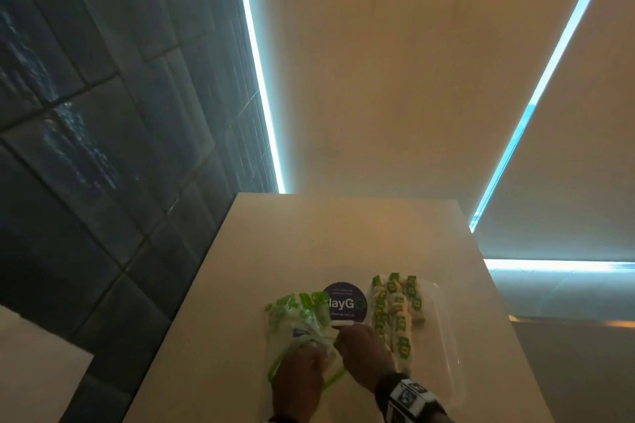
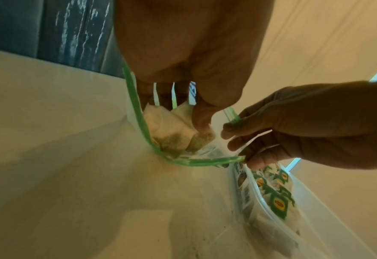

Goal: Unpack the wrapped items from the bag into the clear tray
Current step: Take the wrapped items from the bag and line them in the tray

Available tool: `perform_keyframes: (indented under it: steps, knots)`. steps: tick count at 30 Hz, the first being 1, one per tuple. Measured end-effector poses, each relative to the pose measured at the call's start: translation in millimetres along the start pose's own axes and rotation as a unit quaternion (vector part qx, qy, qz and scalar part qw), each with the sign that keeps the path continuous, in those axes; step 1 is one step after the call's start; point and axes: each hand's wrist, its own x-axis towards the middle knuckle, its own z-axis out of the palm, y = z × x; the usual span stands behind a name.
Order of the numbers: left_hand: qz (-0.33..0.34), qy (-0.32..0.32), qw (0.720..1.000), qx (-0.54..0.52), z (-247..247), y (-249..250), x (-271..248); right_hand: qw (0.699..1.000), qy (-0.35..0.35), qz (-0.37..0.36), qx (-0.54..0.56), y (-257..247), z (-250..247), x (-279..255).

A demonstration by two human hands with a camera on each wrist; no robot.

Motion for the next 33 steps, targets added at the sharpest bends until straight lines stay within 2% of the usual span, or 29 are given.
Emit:
perform_keyframes:
  steps: [4, 8, 12, 14, 16, 20, 21, 22, 25, 27, 29, 31, 33]
  knots:
    - [-0.053, -0.008, 0.999, -0.006, -13, 3, -4, 0.997, 0.047, 0.029, 0.048, -9, -12, -16]
    - [-0.064, -0.044, 0.989, -0.128, -24, 3, -2, 0.985, 0.092, -0.005, 0.146, -18, -23, -28]
    - [-0.062, -0.088, 0.968, -0.227, -36, 5, -1, 0.976, 0.01, 0.002, 0.218, -21, -25, -35]
    - [-0.071, -0.103, 0.955, -0.268, -39, 4, -1, 0.961, -0.023, 0.024, 0.275, -23, -25, -37]
    - [-0.087, -0.116, 0.935, -0.324, -40, 3, -1, 0.922, -0.042, 0.076, 0.376, -22, -26, -39]
    - [-0.123, -0.147, 0.865, -0.464, -45, 5, -3, 0.793, -0.087, 0.18, 0.575, -22, -34, -44]
    - [-0.119, -0.156, 0.858, -0.475, -46, 4, -3, 0.77, -0.101, 0.194, 0.6, -23, -35, -44]
    - [-0.11, -0.165, 0.858, -0.474, -48, 4, -4, 0.75, -0.117, 0.204, 0.619, -24, -36, -44]
    - [-0.068, -0.164, 0.886, -0.428, -50, 8, -6, 0.708, -0.164, 0.221, 0.65, -26, -38, -46]
    - [-0.063, -0.128, 0.902, -0.408, -48, 9, -6, 0.712, -0.178, 0.224, 0.641, -26, -37, -47]
    - [-0.068, -0.089, 0.915, -0.389, -44, 7, -3, 0.754, -0.155, 0.213, 0.602, -24, -35, -46]
    - [-0.072, -0.061, 0.928, -0.361, -39, 3, 0, 0.801, -0.094, 0.182, 0.562, -22, -34, -45]
    - [-0.072, -0.039, 0.94, -0.332, -39, 3, 2, 0.82, -0.049, 0.144, 0.552, -22, -35, -45]
